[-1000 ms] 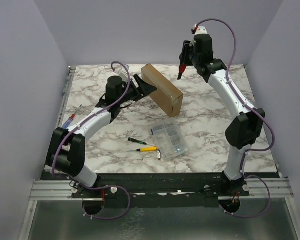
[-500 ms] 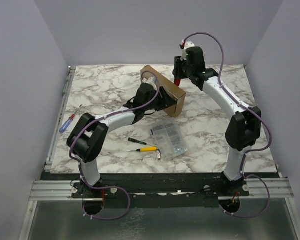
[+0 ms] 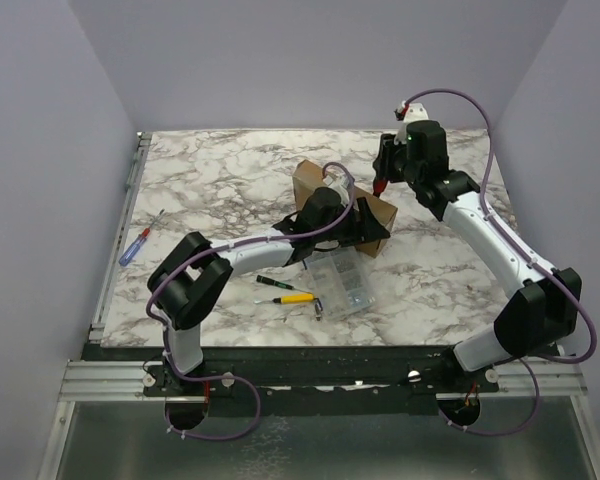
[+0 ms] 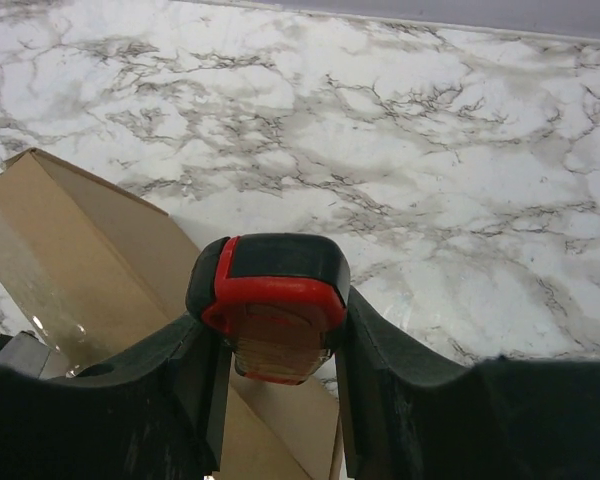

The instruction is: Unpack the express box

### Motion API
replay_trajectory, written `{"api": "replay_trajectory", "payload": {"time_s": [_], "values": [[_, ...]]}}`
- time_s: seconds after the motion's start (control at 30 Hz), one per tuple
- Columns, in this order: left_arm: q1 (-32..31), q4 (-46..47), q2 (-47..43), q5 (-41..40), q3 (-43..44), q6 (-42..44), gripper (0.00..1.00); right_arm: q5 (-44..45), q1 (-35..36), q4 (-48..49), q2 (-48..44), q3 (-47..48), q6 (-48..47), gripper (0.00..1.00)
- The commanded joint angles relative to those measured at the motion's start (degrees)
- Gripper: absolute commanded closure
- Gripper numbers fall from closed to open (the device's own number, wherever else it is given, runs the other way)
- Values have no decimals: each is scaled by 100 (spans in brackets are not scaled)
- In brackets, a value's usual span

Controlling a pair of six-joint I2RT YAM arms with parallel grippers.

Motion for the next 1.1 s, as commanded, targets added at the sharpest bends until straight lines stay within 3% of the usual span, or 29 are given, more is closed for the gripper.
{"api": "replay_trajectory", "payload": {"time_s": [0.0,0.2,0.4,0.57,0.7,0.83,0.93,1.07], "values": [[85,-41,-389,153,-342,86,28,198,24,161,18,12,-35,100],[557,-728,-1071,940,-286,796,18,580,24,239,156,402,-314,100],[2236,-1067,-2011,1939,-510,1059,18,759,24,-105,423,1197,-506,100],[3292,-649,-1940,2003,-427,574,15,319,24,-243,618,1672,-319,100],[3430,427,-1524,1723,-419,-601,16,-163,75,-169,716,1841,-352,100],[3428,474,-886,1637,111,-415,18,-670,74,-11,638,1775,-386,100],[3432,421,-162,2003,696,-129,28,-1187,76,53,495,1654,-407,100],[3378,432,354,2302,1047,-78,31,-1299,76,270,147,1326,-352,100]]}}
